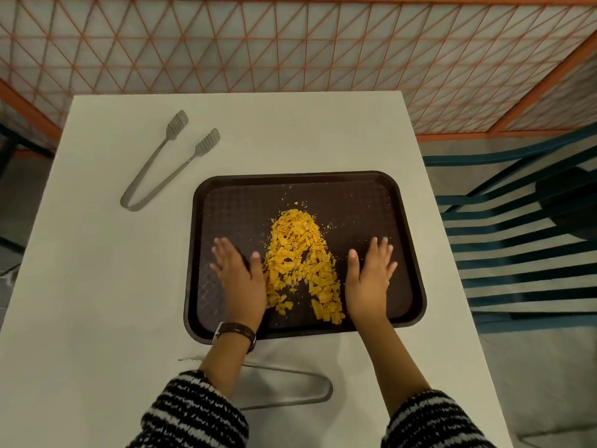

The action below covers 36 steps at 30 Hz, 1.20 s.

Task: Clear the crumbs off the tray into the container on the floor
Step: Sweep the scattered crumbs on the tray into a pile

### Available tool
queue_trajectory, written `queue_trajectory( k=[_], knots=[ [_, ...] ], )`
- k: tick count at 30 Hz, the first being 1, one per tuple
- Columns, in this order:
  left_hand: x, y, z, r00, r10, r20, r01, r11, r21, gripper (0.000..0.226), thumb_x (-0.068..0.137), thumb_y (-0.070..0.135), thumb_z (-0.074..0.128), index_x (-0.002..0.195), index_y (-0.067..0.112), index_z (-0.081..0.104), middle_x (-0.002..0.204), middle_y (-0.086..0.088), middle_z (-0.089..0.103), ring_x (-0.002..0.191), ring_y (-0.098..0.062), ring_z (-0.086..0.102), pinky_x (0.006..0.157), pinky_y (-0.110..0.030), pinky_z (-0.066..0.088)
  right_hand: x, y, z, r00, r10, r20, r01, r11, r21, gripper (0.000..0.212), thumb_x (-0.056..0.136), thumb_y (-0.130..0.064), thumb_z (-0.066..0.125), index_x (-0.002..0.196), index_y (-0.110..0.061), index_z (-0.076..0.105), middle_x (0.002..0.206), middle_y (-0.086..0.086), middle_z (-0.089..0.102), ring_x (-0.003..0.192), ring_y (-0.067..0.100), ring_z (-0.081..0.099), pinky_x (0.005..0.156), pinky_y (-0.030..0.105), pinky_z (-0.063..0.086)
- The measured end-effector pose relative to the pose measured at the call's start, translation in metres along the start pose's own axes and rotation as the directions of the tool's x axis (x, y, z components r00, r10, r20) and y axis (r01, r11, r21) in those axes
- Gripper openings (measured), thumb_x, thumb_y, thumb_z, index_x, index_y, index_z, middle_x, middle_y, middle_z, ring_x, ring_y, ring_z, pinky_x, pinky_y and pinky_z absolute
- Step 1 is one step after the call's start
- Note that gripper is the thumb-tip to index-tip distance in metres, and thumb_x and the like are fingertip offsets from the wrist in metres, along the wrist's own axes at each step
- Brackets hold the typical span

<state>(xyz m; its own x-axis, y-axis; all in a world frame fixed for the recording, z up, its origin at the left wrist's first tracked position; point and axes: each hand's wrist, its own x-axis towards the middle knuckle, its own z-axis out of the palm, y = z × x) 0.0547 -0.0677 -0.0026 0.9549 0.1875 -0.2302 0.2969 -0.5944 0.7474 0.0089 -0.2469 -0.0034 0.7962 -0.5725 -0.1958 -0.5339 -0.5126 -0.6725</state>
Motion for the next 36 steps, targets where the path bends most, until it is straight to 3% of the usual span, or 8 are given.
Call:
queue_trajectory(
  k=[4,10,18,22,25,29,32,36],
  knots=[
    [-0.017,-0.007,0.012,0.987,-0.154,-0.050,0.159,0.978,0.136,0.071,0.097,0.038,0.035,0.147,0.001,0.000,0.158,-0.016,-0.004,0.146,-0.027,-0.007,0.115,-0.039,-0.012,-0.015,-0.005,0.017,0.992,0.067,0.107,-0.066,0.998,-0.016,0.066,0.098,-0.044,0.027,0.149,-0.009,0.006,0.160,0.007,-0.006,0.144,0.017,-0.016,0.116,0.036,-0.013],
    [-0.037,0.017,0.036,0.975,0.086,0.205,-0.091,0.996,0.018,0.067,0.097,0.041,0.026,0.147,0.013,-0.009,0.155,-0.001,-0.016,0.137,-0.011,-0.024,0.113,-0.031,-0.015,-0.038,-0.033,0.034,0.930,-0.217,0.298,0.136,0.954,0.268,0.065,0.095,-0.048,0.023,0.150,-0.019,0.003,0.153,-0.015,-0.007,0.143,0.006,-0.015,0.112,0.022,-0.013],
    [-0.041,0.003,0.022,0.977,-0.209,-0.051,0.211,0.977,0.028,0.070,0.097,0.037,0.033,0.146,0.001,-0.002,0.157,-0.016,-0.008,0.146,-0.026,-0.010,0.115,-0.038,-0.013,-0.048,-0.002,0.015,0.964,0.267,-0.010,-0.267,0.962,-0.050,0.070,0.097,-0.044,0.031,0.149,-0.004,0.007,0.159,0.015,-0.001,0.147,0.026,-0.008,0.117,0.042,-0.008],
    [-0.050,0.019,0.036,0.983,-0.143,0.114,0.151,0.986,-0.069,0.068,0.098,0.035,0.031,0.146,0.005,-0.006,0.157,-0.012,-0.013,0.145,-0.021,-0.015,0.113,-0.036,-0.017,-0.065,-0.038,0.034,0.966,0.125,0.226,-0.175,0.961,0.216,0.075,0.092,-0.053,0.024,0.150,-0.012,-0.001,0.159,0.005,-0.011,0.144,0.018,-0.015,0.117,0.036,-0.006],
    [-0.048,0.027,0.023,0.983,-0.067,0.172,0.116,0.948,-0.297,0.061,0.099,0.030,0.032,0.149,0.015,-0.001,0.159,-0.001,-0.006,0.146,-0.015,-0.006,0.120,-0.040,-0.002,-0.059,-0.053,0.018,0.979,0.052,0.197,-0.129,0.907,0.401,0.065,0.097,-0.044,0.032,0.150,-0.016,0.008,0.160,-0.002,0.001,0.146,0.018,0.001,0.120,0.038,0.011],
    [-0.018,0.021,-0.034,0.992,0.023,0.122,0.018,0.947,-0.322,0.039,0.097,0.019,0.042,0.136,0.021,0.044,0.131,0.009,0.047,0.119,-0.009,0.047,0.091,-0.020,0.041,-0.012,-0.033,-0.045,0.982,-0.026,0.189,-0.006,0.986,0.165,0.034,0.096,-0.039,0.042,0.114,-0.016,0.061,0.108,0.003,0.067,0.107,0.021,0.063,0.093,0.035,0.050],
    [0.016,0.005,-0.068,0.966,-0.006,0.260,0.062,0.976,-0.208,0.027,0.097,0.026,0.041,0.089,0.022,0.066,0.094,0.003,0.067,0.093,-0.019,0.062,0.089,-0.032,0.049,0.022,-0.025,-0.081,0.860,0.143,0.489,0.034,0.942,-0.335,0.056,0.095,-0.053,0.032,0.076,-0.011,0.064,0.075,0.009,0.067,0.072,0.024,0.065,0.084,0.041,0.053],
    [0.028,-0.006,-0.077,0.725,-0.268,0.635,0.122,0.956,0.265,0.048,0.097,0.042,0.035,0.075,0.014,0.067,0.075,-0.005,0.069,0.070,-0.019,0.063,0.068,-0.027,0.048,0.035,-0.015,-0.077,0.638,0.373,0.673,0.210,0.757,-0.619,0.077,0.091,-0.064,0.020,0.061,-0.006,0.062,0.067,0.011,0.065,0.059,0.021,0.060,0.085,0.036,0.051]
  ],
)
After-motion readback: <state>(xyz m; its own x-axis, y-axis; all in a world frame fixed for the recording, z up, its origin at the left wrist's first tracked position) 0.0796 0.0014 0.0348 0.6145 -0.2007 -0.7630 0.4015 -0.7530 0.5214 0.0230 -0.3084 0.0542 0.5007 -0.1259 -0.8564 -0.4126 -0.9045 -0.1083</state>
